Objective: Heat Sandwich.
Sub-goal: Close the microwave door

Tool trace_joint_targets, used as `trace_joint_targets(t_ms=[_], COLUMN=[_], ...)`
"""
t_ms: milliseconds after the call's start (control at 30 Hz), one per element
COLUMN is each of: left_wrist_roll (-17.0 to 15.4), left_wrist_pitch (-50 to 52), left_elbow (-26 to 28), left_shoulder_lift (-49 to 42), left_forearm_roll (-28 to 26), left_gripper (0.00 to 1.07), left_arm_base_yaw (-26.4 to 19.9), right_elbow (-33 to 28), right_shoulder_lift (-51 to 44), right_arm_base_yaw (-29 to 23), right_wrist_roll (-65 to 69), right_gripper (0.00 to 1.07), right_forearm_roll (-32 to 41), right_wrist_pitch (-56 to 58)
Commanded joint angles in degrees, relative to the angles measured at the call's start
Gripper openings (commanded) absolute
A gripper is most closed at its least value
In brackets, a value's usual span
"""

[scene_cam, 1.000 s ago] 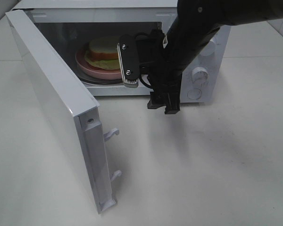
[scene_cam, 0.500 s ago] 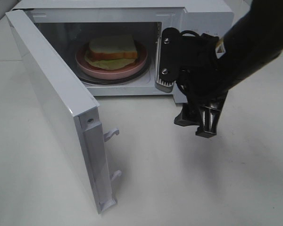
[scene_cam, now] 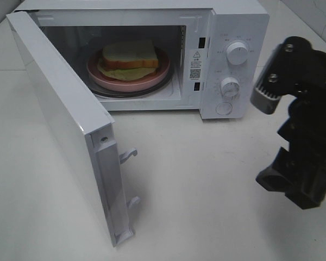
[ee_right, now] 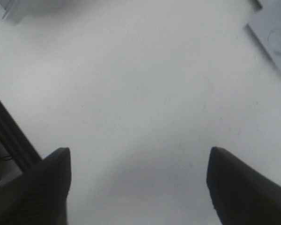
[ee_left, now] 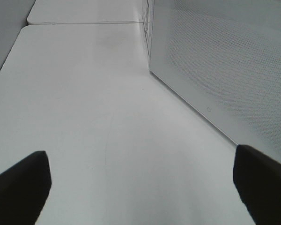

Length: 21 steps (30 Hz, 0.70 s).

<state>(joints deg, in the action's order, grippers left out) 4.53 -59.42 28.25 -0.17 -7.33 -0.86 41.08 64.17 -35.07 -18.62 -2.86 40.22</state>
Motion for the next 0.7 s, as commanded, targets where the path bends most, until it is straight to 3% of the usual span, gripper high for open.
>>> trace_joint_targets(t_ms=[33,233,700], left_wrist_roll=[-0.17,-0.17,-0.17], left_wrist_pitch=[0.52,0.52,0.52], left_elbow=[-0.11,-0.11,-0.11], left_shoulder_lift=[-1.6,-1.6,-1.6], left_forearm_roll=[-0.4,-0.4,-0.4], left_gripper=[1.03,1.03,1.03], left_arm_base_yaw=[0.06,0.06,0.06], right_elbow=[-0.92,-0.92,-1.03], right_shoulder_lift=[-5.27,-15.99,-29.79], right_arm_base_yaw=[0.17,0.17,0.17], right_wrist_roll=[7.73,14.5,20.57], right_gripper=[0.76,0.76,0.76], right_forearm_roll=[0.11,-0.29,-4.18], right_wrist_pitch=[6.13,17.07,25.1])
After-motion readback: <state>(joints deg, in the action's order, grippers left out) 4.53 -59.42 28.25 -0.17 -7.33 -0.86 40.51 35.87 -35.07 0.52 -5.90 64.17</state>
